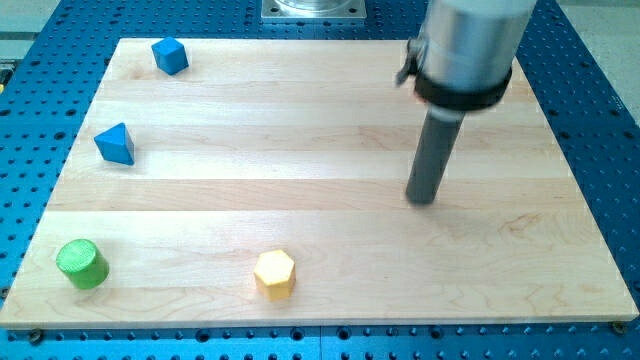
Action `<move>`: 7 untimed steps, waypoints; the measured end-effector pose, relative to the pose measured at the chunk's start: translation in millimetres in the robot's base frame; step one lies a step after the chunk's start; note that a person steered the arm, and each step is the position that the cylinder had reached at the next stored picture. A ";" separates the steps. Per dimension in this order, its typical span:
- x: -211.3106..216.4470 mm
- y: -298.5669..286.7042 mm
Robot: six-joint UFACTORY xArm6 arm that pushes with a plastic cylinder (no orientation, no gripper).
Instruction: Move the hexagon left to the heart
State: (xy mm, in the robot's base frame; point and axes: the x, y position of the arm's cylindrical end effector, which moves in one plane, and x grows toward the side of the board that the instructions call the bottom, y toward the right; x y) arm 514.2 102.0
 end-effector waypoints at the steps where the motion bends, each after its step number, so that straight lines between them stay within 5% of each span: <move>1: 55.7 -60.4; 2: 104.7 -99.5; 3: 102.5 -122.5; 4: 46.0 -174.5; 5: 27.9 -184.1; 6: 65.9 -195.0; 7: 29.8 -227.5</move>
State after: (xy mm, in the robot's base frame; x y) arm 544.0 -125.5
